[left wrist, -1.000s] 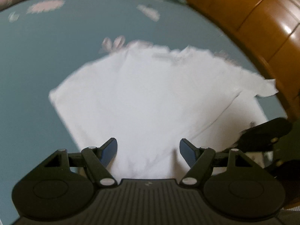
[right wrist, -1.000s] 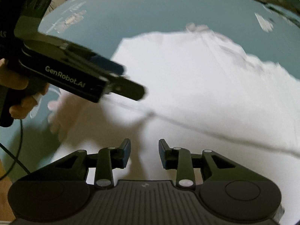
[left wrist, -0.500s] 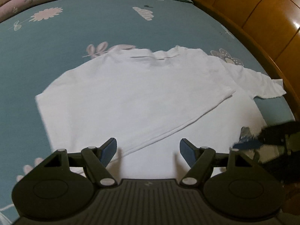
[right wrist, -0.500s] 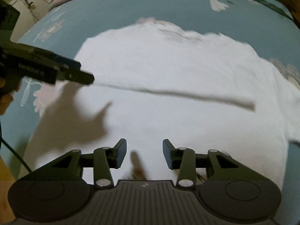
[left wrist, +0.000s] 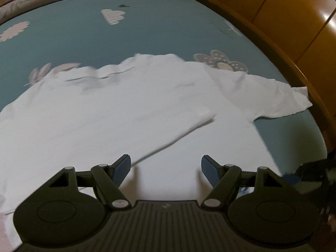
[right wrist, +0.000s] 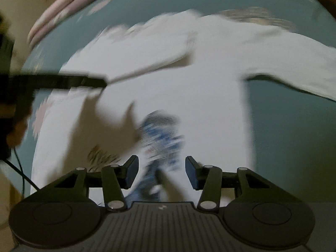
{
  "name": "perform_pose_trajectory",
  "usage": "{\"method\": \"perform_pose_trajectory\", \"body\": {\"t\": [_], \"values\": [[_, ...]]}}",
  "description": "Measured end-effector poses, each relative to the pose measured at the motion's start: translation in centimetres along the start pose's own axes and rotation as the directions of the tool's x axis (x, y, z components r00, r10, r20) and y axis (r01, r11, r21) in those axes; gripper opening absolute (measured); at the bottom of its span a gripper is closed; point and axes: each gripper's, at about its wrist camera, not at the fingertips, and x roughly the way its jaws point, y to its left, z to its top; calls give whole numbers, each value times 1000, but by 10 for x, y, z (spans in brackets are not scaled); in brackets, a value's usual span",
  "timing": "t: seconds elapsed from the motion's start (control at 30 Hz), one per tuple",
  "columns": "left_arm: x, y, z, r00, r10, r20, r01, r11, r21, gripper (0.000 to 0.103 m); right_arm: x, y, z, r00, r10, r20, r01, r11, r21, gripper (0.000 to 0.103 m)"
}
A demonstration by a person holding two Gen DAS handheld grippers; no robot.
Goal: Fold clothes
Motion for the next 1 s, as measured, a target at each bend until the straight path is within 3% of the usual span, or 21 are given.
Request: {"method": "perform_pose_trajectory", "body": {"t": [0.13, 0.4, 0.63, 0.8, 1.0], "values": [[16, -32, 14, 1000, -17, -2, 17, 1000, 1, 74, -30, -68, 4, 996, -29, 80, 14, 984, 177, 59], [52, -80, 38, 998, -50, -29, 50, 999, 21, 74, -77, -194, 3, 959, -138, 249, 3, 879, 476, 65], [77, -110, 54, 996, -72, -47, 74, 996, 40, 74, -100, -274, -12, 898, -220, 380, -99, 741, 664, 66], [90, -123, 65, 994, -91, -53, 93, 995, 23, 74, -100, -313, -27, 852, -245, 463, -239, 604, 760, 68], [102, -134, 73, 993, -103, -61, 104, 994, 14, 74, -83, -332, -31, 820, -283, 497, -307, 516, 800, 69]]}}
